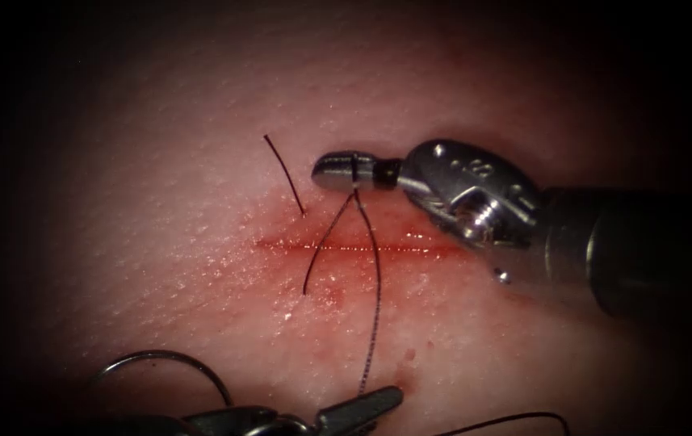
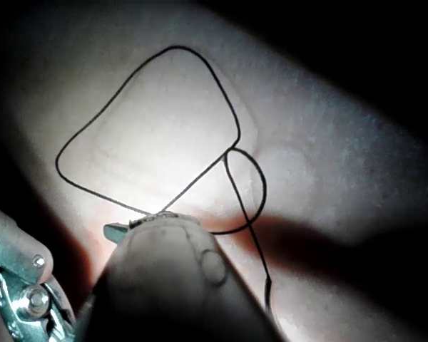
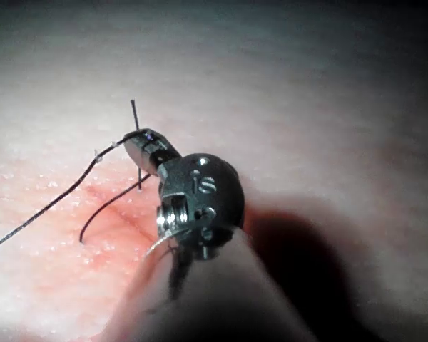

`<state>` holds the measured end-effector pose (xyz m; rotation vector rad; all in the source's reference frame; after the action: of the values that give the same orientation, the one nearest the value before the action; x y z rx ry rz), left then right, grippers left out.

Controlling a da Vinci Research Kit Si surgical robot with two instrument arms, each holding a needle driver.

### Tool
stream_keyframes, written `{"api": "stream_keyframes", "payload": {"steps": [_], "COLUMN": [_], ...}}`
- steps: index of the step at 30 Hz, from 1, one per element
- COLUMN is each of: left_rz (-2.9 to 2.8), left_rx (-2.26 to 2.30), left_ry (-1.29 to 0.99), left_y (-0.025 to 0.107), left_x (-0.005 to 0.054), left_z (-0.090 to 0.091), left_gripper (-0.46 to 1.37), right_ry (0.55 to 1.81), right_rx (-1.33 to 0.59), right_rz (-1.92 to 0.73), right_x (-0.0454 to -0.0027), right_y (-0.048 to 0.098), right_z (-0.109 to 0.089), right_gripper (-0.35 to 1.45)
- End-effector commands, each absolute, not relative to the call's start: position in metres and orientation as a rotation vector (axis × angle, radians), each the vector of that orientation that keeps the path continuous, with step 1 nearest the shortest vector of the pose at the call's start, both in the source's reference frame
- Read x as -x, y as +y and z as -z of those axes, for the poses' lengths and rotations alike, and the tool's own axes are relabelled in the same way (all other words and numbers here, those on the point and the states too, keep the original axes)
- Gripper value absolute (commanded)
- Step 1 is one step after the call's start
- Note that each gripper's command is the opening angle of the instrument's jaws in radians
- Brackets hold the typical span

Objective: Wound Closure
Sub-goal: Use the right gripper to hand off a longer length of suture to the left

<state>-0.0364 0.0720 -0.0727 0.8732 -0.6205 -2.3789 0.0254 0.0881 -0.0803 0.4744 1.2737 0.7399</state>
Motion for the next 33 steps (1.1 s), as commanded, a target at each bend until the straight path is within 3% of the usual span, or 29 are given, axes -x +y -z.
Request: {"api": "stream_keyframes", "payload": {"steps": [1, 9, 10, 11, 15, 24, 25, 26, 27, 28, 30, 33], "left_rz": [2.379, 2.379, 2.384, 2.385, 2.357, 2.383, 2.392, 2.405, 2.412, 2.411, 2.430, 2.442], "left_rx": [-0.876, -0.882, -0.881, -0.874, -0.823, -0.915, -0.921, -0.938, -0.956, -0.957, -0.939, -0.916], "left_ry": [-0.615, -0.608, -0.595, -0.577, -0.443, -0.430, -0.431, -0.443, -0.463, -0.466, -0.475, -0.481], "left_y": [0.0720, 0.0713, 0.0713, 0.0713, 0.0714, 0.0728, 0.0730, 0.0732, 0.0734, 0.0734, 0.0737, 0.0737], "left_x": [0.0363, 0.0360, 0.0359, 0.0359, 0.0356, 0.0332, 0.0328, 0.0322, 0.0316, 0.0314, 0.0298, 0.0282], "left_z": [0.0729, 0.0732, 0.0732, 0.0732, 0.0733, 0.0738, 0.0740, 0.0742, 0.0745, 0.0746, 0.0752, 0.0757], "left_gripper": [0.18, 0.09, -0.29, -0.35, -0.35, -0.35, -0.35, -0.35, -0.35, -0.35, -0.35, -0.35], "right_ry": [1.272, 1.271, 1.271, 1.271, 1.271, 1.281, 1.283, 1.283, 1.285, 1.285, 1.292, 1.295], "right_rx": [-0.470, -0.466, -0.466, -0.466, -0.467, -0.469, -0.467, -0.468, -0.465, -0.465, -0.452, -0.451], "right_rz": [-0.744, -0.746, -0.745, -0.745, -0.745, -0.747, -0.741, -0.739, -0.733, -0.732, -0.706, -0.691], "right_x": [-0.0255, -0.0256, -0.0256, -0.0256, -0.0256, -0.0256, -0.0256, -0.0256, -0.0256, -0.0256, -0.0254, -0.0250], "right_y": [0.0882, 0.0882, 0.0882, 0.0882, 0.0881, 0.0880, 0.0879, 0.0879, 0.0878, 0.0878, 0.0874, 0.0868], "right_z": [0.0803, 0.0801, 0.0801, 0.0802, 0.0802, 0.0808, 0.0809, 0.0810, 0.0811, 0.0811, 0.0813, 0.0814], "right_gripper": [-0.35, -0.35, -0.35, -0.35, -0.35, -0.35, -0.25, 0.10, 0.29, 0.35, 0.90, 1.02]}}
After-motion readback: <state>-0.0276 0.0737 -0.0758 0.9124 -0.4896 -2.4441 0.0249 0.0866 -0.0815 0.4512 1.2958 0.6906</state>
